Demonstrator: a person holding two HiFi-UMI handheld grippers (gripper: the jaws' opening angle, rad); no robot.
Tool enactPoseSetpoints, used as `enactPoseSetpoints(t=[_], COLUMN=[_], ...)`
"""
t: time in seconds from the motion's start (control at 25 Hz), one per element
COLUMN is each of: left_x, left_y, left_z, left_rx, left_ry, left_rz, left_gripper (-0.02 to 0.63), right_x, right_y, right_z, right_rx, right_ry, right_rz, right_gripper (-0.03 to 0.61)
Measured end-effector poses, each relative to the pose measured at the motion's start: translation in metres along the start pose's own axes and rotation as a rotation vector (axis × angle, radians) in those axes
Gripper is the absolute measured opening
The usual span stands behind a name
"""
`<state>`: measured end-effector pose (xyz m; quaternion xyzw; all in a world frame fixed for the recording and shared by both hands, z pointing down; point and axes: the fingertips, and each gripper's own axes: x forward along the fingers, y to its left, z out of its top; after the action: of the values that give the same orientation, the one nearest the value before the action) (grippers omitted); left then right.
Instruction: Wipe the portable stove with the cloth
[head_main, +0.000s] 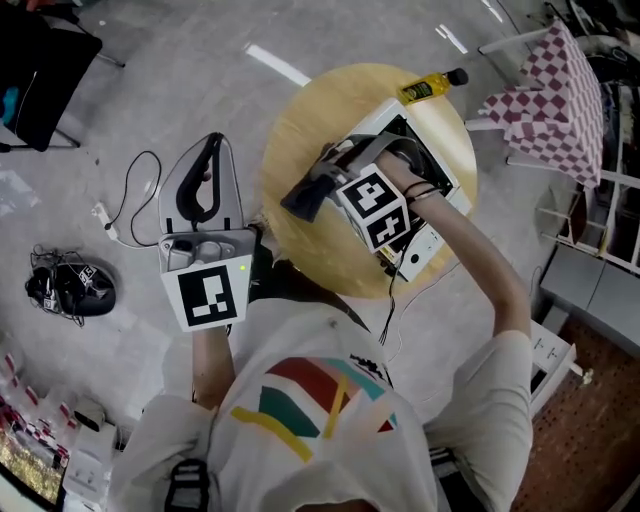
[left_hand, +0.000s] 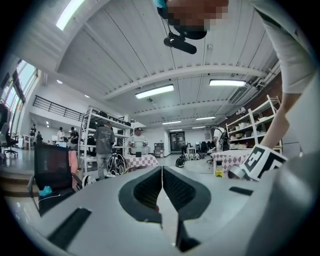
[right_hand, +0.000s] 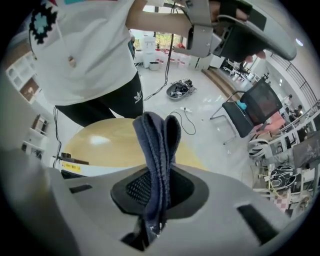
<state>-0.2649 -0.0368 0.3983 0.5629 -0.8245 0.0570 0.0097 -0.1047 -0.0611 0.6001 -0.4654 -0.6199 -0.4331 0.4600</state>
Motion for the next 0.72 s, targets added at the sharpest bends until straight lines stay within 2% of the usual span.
enactPoseSetpoints(t=[0.28, 0.44, 0.56, 0.72], left_x=[-0.008, -0.005, 0.000, 0.008], left_y=[0.011, 0.005, -0.005, -0.027], left_z=[-0.006, 0.001, 0.017, 0.052], left_rx=[-0.012, -0.002, 0.005, 0.026], left_ry=[0.003, -0.003, -0.036, -0.093], left_rz=[0.034, 0.009, -0.034, -0.100], left_gripper=[0.008, 0.008, 0.008, 0.006], right_x=[0.003, -0.006, -0.031, -0.098], right_y=[-0.002, -0.008, -0.020, -0.035], right_z=[0.015, 0.014, 0.013, -0.005], right_rx=[-0.012, 0.042, 0.207, 0.534], right_ry=[-0.024, -0.050, -0.129, -0.268], right_rz=[-0.004, -0.052, -0.157, -0.410], right_gripper=[0.032, 0.032, 0.032, 0.032])
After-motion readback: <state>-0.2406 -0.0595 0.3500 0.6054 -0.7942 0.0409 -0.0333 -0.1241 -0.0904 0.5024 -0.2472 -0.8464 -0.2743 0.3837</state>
